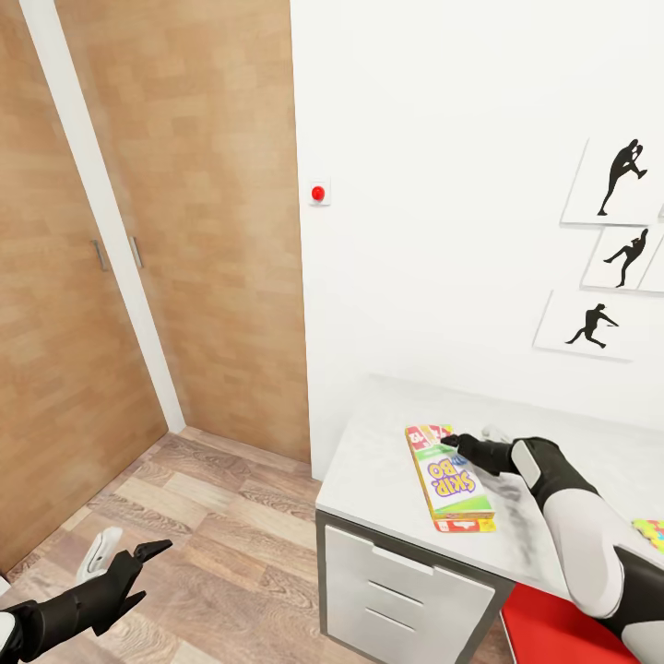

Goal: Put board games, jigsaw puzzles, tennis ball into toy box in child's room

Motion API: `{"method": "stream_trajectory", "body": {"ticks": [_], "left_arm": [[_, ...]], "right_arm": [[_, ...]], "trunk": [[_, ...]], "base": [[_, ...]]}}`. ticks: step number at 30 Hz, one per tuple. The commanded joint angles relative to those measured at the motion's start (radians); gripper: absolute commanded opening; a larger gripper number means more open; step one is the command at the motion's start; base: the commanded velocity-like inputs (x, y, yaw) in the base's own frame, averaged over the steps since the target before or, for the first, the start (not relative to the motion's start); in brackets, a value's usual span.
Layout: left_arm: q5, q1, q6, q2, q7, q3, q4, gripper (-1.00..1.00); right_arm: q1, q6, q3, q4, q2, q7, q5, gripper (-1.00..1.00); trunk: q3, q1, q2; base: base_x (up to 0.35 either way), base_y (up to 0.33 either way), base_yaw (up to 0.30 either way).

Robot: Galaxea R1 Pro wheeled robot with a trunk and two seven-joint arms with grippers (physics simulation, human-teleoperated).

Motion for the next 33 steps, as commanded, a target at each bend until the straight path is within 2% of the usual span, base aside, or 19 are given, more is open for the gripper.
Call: {"method": "stream_trajectory", "body": {"ticks": [1,15,25,33], "left_arm": [[0.010,-0.001,0.004,0.000,0.010,0.001,-0.001,1.00],[0.012,-0.001,0.004,-0.001,0.010,0.001,-0.001,1.00],[0.012,-0.001,0.004,-0.002,0.010,0.002,-0.001,1.00],[0.012,-0.001,0.005,0.000,0.010,0.002,-0.001,1.00]], "right_arm": [[0.000,0.006,-0.006,-0.001,0.000,0.002,0.000,1.00],[0.003,0.006,-0.007,-0.001,0.000,0.002,0.000,1.00],[0.003,0.006,-0.007,-0.001,0.001,0.002,0.000,1.00],[0.003,0.007,-0.009,-0.001,-0.001,0.002,0.000,1.00]], "trunk": [[-0.001,0.000,-0.001],[-0.001,0.000,-0.001],[0.003,0.000,-0.001],[0.004,0.000,-0.001]], "base": [[0.000,0.000,0.000],[0.000,0.000,0.006],[0.000,0.000,0.214],[-0.023,0.000,0.049]]}}
